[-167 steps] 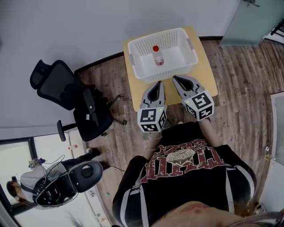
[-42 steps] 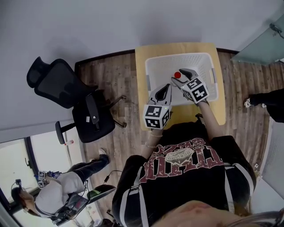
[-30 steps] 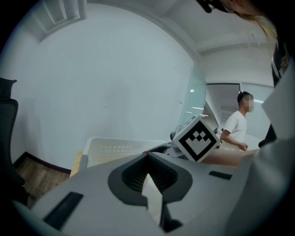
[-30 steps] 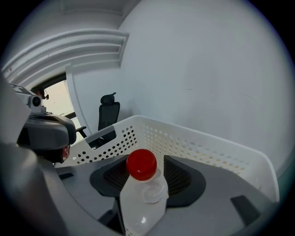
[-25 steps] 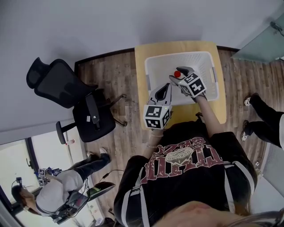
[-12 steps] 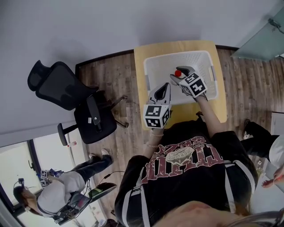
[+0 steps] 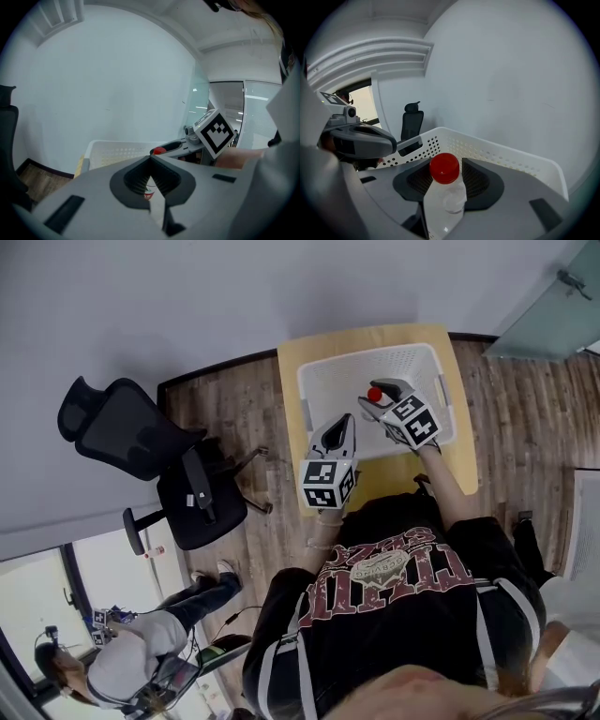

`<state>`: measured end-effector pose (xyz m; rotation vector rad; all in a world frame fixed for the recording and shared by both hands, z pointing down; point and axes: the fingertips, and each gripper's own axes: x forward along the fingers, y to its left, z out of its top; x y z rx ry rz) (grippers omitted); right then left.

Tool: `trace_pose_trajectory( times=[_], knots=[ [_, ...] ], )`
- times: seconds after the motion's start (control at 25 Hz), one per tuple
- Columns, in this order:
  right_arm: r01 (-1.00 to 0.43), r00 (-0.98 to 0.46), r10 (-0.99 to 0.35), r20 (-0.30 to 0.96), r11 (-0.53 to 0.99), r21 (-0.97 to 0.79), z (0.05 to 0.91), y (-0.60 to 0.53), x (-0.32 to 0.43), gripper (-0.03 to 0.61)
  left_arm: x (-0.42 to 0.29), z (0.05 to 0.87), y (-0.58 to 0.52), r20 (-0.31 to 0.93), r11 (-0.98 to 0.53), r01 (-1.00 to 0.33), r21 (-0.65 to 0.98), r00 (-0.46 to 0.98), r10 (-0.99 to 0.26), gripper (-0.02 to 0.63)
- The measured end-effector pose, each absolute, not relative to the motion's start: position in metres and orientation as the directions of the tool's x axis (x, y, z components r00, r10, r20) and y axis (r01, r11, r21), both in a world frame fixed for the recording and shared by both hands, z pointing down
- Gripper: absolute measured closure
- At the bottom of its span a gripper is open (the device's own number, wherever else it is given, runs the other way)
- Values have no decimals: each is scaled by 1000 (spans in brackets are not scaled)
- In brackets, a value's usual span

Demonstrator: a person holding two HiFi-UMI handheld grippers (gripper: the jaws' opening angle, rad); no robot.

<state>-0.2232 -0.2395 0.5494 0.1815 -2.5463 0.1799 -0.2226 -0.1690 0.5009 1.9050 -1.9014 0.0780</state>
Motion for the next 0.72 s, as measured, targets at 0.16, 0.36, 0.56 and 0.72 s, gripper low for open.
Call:
trace_pose_trajectory(
  times=[0.16,0.36,0.56,0.72],
  knots=[
    [-166,-834,-99,542,983,-77,539,-239,-217,387,-220,501,-170,349,44,-965,260,51,-936,569],
    [-165,-846,-103,523,984,-73,525,-236,-213,388,-221,501,-171,343,39,-963,265,56,-938,569],
    [-160,-856,-104,507,985,-68,509,-231,-211,390,-224,500,-170,344,35,-963,266,61,-937,569],
    [-145,-855,-97,509,988,-56,502,-227,-208,391,-223,502,-170,349,28,-967,253,64,-935,569]
  ],
)
